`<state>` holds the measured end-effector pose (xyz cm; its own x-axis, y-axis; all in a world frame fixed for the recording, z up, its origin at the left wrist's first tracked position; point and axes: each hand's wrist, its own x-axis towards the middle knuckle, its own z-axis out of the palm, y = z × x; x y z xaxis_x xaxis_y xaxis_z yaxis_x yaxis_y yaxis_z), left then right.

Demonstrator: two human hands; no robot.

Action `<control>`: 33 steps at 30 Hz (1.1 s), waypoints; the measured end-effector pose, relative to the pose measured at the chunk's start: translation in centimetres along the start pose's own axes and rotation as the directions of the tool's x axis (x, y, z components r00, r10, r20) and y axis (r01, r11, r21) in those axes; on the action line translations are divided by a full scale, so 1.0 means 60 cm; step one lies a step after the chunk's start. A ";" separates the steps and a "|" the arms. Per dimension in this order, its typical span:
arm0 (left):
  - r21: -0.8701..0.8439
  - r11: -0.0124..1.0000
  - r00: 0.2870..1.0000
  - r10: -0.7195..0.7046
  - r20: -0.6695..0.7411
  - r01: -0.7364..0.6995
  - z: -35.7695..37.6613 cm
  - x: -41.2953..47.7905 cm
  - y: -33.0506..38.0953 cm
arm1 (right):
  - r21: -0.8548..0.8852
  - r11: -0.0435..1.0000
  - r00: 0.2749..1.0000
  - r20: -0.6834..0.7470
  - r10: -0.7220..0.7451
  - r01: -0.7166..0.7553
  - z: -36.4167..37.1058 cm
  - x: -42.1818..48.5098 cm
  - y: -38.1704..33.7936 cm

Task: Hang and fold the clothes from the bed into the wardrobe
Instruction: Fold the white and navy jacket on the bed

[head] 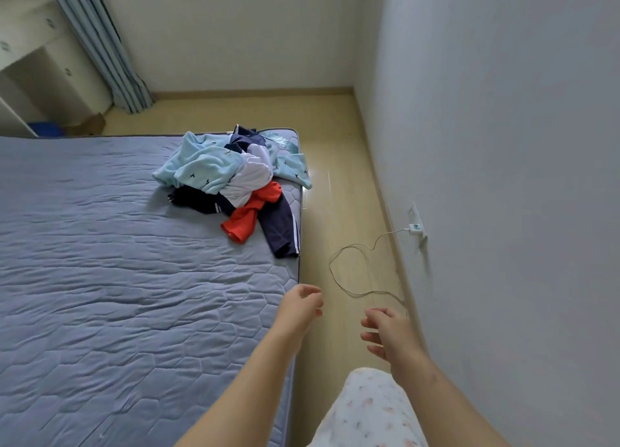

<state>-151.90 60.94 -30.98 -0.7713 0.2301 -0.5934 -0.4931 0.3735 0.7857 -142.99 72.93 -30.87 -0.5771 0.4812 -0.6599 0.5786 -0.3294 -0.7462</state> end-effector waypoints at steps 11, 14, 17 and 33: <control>-0.064 0.998 0.992 -0.004 -0.129 -0.005 0.078 0.286 0.237 | -0.050 0.998 0.991 0.129 -0.042 0.049 -0.013 0.314 -0.282; -0.101 0.995 0.990 -0.025 -0.139 0.011 0.087 0.345 0.285 | -0.100 0.995 0.988 0.151 -0.014 0.030 0.006 0.384 -0.339; -0.135 0.990 0.977 -0.074 -0.200 0.047 0.067 0.396 0.302 | -0.154 0.988 0.980 0.198 0.031 -0.001 0.044 0.438 -0.373; -0.325 0.939 0.895 -0.240 -0.377 0.115 -0.181 0.699 0.414 | -0.443 0.890 0.902 0.420 0.100 0.108 0.392 0.690 -0.585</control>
<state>-200.87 70.11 -34.46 -0.7231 -0.2227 -0.6539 -0.6826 0.0851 0.7258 -200.75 85.33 -34.05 -0.7049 0.0605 -0.7067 0.7080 0.1189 -0.6961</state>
